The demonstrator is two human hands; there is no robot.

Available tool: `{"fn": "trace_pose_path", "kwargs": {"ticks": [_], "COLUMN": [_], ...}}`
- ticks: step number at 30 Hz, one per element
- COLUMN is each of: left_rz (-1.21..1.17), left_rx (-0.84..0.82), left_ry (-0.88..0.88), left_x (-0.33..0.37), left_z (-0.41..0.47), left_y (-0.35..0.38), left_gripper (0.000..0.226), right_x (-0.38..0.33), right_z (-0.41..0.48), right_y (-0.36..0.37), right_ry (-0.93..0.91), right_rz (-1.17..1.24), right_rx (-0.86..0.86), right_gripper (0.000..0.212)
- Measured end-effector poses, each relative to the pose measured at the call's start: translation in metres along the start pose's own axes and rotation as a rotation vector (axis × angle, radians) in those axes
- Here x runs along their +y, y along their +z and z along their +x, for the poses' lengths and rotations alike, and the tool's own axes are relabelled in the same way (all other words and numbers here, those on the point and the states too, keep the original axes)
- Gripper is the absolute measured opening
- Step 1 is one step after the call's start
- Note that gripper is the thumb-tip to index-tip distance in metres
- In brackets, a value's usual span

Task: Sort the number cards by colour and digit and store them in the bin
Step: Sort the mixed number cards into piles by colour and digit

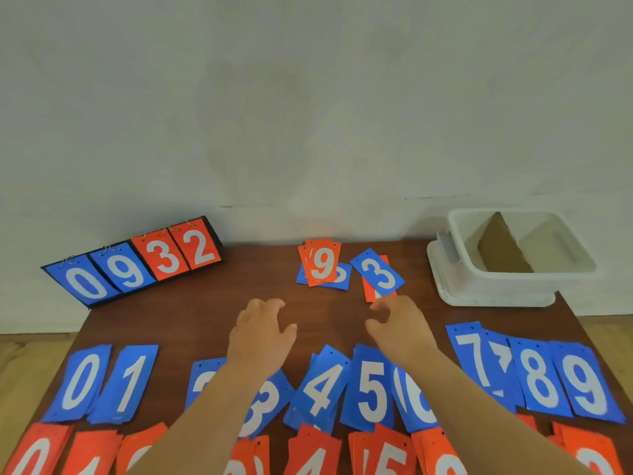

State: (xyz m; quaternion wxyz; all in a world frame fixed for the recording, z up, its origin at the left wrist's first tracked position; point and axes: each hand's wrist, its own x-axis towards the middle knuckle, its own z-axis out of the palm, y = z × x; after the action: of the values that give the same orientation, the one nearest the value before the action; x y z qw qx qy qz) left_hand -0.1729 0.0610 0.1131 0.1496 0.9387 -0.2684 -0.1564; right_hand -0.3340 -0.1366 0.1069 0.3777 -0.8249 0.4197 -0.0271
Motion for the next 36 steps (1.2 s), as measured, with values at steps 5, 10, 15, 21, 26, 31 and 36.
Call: {"fn": "trace_pose_path", "kwargs": {"ticks": [5, 10, 15, 21, 26, 31, 36], "left_rz": [0.003, -0.038, -0.116, 0.149, 0.203, 0.195, -0.161], "left_rx": [-0.095, -0.122, -0.094, -0.086, -0.115, -0.093, 0.002], "left_ry": [-0.036, -0.069, -0.132, -0.009, 0.087, 0.054, -0.122], "left_x": [-0.007, 0.004, 0.035, 0.042, 0.012, -0.011, -0.025], "left_z": [0.030, 0.090, 0.176, 0.217, 0.189, 0.164, 0.155], "left_y": [0.027, 0.050, 0.082, 0.142, 0.139, 0.127, 0.123], "left_gripper": [0.055, 0.059, 0.056, 0.065, 0.059, 0.055, 0.046], "right_x": [0.021, 0.031, 0.032, 0.079, 0.081, 0.077, 0.067], "right_z": [0.030, 0.088, 0.170, 0.182, 0.182, 0.183, 0.184], "right_y": [0.024, 0.030, 0.043, 0.092, 0.094, 0.074, 0.056], "right_ry": [0.071, 0.156, 0.218, 0.218, 0.190, 0.193, 0.293], "right_rz": [-0.058, -0.043, -0.165, -0.469, -0.464, -0.408, -0.310], "right_rx": [-0.067, -0.057, 0.128, 0.045, 0.082, 0.019, 0.033], "right_gripper": [0.033, 0.038, 0.051, 0.069, 0.065, 0.062, 0.063]}}
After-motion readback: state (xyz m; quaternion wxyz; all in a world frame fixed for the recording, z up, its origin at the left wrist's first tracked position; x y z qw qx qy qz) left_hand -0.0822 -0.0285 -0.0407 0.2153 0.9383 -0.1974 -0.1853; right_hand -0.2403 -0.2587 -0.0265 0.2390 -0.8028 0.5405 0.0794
